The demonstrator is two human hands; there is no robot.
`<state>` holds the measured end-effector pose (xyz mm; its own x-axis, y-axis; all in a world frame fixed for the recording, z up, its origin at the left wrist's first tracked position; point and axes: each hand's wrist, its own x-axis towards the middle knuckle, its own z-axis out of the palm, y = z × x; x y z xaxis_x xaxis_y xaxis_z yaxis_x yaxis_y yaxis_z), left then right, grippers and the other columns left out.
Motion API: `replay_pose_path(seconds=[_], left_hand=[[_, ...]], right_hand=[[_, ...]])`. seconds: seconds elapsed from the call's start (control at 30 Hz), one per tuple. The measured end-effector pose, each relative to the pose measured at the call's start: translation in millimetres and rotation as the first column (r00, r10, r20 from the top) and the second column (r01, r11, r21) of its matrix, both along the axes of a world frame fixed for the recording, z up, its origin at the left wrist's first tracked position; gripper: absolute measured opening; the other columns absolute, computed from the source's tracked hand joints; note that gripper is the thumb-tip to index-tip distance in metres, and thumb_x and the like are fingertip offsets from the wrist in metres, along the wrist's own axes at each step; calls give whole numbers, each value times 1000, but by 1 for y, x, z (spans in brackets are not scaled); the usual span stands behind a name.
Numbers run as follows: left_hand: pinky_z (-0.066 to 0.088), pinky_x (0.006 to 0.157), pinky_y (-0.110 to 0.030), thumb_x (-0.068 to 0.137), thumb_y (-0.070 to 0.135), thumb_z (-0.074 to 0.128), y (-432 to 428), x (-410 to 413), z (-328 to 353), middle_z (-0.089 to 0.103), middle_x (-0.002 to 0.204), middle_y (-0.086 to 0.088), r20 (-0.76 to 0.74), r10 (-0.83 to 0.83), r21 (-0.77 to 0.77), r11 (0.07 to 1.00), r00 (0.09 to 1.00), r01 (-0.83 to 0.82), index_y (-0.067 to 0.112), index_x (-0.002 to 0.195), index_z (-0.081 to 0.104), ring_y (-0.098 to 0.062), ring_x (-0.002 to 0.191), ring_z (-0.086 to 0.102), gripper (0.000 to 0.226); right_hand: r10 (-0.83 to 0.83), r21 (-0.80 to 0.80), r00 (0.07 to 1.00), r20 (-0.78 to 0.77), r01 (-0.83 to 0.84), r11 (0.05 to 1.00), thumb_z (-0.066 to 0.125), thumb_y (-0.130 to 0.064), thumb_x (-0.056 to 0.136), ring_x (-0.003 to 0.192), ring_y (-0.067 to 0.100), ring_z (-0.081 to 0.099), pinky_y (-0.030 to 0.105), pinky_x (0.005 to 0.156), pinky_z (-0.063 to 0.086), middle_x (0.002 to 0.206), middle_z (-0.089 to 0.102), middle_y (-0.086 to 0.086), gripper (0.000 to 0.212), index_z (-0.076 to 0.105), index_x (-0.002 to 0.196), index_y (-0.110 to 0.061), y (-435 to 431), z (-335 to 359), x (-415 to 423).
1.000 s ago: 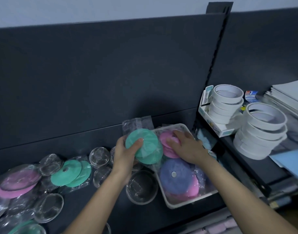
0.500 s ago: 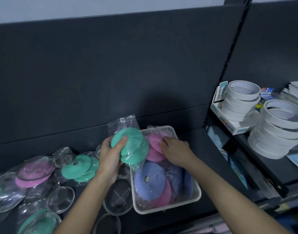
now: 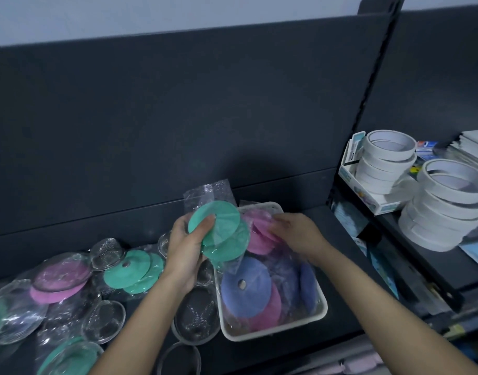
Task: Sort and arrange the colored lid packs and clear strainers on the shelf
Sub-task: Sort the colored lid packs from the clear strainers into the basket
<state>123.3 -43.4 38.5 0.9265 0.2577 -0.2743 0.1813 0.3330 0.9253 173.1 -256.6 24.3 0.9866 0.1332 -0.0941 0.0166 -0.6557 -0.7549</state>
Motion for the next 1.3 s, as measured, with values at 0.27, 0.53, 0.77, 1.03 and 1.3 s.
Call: replay_pose_path(seconds=[0.27,0.53,0.77,1.03,1.3], left_hand=[[56,83,-35,78,16,75,-40,6,15,62,120,1,41,-181,92,980,983,177,27,139,36,-17,100,67,73],[42,85,-25,78,37,68,-71,14,11,57,111,1,-28,-353,935,322,935,149,22,126,53,-19,102,56,52],[41,77,-25,94,20,47,-76,26,8,65,92,-5,-52,-349,805,540,936,246,16,86,69,-21,94,59,25],[42,96,-23,98,30,42,-61,36,21,67,107,18,-23,-260,474,847,965,240,27,109,65,-1,102,59,26],[21,86,1,99,26,46,-46,35,-18,46,122,17,-88,-432,827,471,898,308,20,128,55,1,118,41,31]], right_hand=[[-211,354,977,-32,209,912,46,-33,95,96,40,61,58,89,46,105,60,27,42,55,97,8,-19,22,-8],[-160,210,987,-10,158,965,54,-28,94,117,17,56,31,97,43,126,59,3,43,51,134,-12,-18,2,-20],[150,104,947,283,-186,977,57,-31,88,95,1,54,24,83,43,108,58,-10,24,58,110,-22,1,9,-45],[151,26,960,238,-162,986,51,-24,95,102,10,55,-4,70,29,120,58,-1,34,53,128,-14,5,-5,-9],[89,-397,990,110,-38,917,43,-17,96,94,30,56,28,68,35,109,59,15,24,59,101,1,10,-20,20]])
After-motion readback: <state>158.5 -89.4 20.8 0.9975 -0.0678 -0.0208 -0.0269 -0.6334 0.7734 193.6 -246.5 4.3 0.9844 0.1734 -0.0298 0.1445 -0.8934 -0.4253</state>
